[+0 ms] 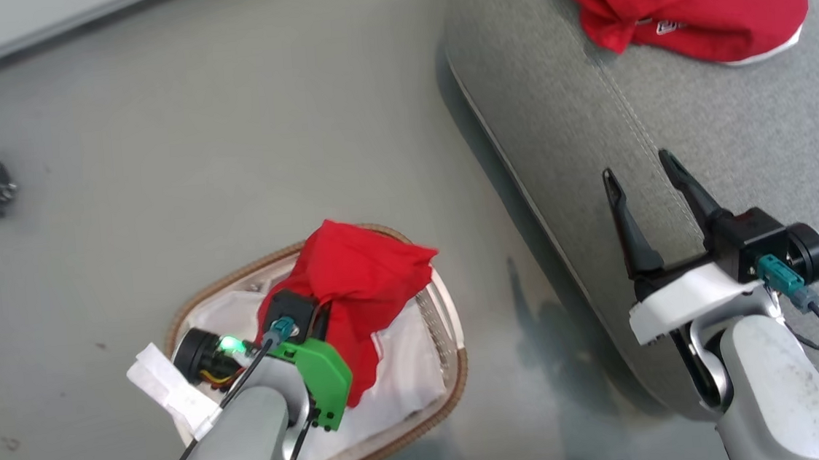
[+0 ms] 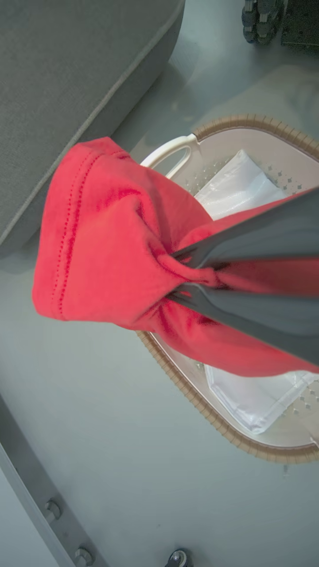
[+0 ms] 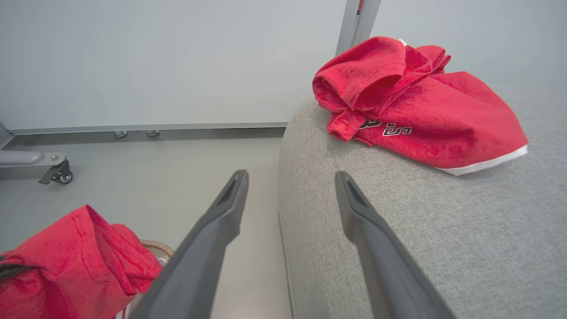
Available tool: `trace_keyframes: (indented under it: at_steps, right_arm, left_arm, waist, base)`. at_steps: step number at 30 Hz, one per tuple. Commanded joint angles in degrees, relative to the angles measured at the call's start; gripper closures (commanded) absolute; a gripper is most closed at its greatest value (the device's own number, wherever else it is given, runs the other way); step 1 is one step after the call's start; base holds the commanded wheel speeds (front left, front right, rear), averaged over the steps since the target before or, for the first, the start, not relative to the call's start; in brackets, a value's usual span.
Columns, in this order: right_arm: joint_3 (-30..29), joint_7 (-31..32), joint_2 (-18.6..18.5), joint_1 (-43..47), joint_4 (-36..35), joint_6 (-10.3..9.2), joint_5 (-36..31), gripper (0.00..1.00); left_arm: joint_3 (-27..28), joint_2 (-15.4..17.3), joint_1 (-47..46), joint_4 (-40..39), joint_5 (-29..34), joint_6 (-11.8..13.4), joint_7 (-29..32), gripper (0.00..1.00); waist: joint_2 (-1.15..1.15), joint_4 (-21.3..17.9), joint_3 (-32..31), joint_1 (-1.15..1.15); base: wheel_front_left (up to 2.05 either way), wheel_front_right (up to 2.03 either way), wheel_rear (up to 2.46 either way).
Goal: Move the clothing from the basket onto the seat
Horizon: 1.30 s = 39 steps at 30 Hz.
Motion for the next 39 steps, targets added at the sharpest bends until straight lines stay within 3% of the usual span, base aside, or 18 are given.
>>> trace_keyframes:
  at_steps: [1, 12, 20, 28, 39]
  right_arm:
    - [-0.38, -0.28, -0.25, 1.55, 0.39, -0.08, -0.82, 0.0]
    - [-2.24, -0.28, -0.25, 8.1, 1.64, -0.08, -3.71, 0.0]
    - [-1.96, -0.28, -0.23, 10.43, 1.64, -0.08, -4.55, 0.0]
    - [0.37, -0.28, -0.23, 9.39, 1.82, -0.08, -4.99, 0.0]
    - [4.53, -0.28, -0.22, 6.19, 4.44, -0.08, -7.52, 0.0]
  left_arm:
    - [-0.3, -0.15, 0.46, -1.62, -0.15, -0.23, -0.47, 1.0]
    - [-1.75, 0.1, -1.72, -13.67, 1.69, -1.64, -0.41, 1.0]
    - [-4.08, 1.26, -6.54, -17.51, 2.68, -2.53, 0.25, 1.0]
    - [-5.85, 3.1, -14.26, -22.59, 2.2, -3.05, 3.04, 1.0]
    - [-7.75, 2.86, -19.93, -27.52, -0.47, -3.08, 4.54, 1.0]
  waist:
    - [0.0, 5.87, -8.14, 0.0]
    - [0.0, 9.63, -20.17, 0.0]
    - [0.0, 11.07, -25.58, 0.0]
    - [0.0, 11.71, -27.16, 0.0]
    - [0.0, 12.8, -28.17, 0.0]
  base:
    - [0.0, 0.0, 0.0]
    - [0.0, 0.0, 0.0]
    - [0.0, 0.0, 0.0]
    - [0.0, 0.0, 0.0]
    - [0.0, 0.0, 0.0]
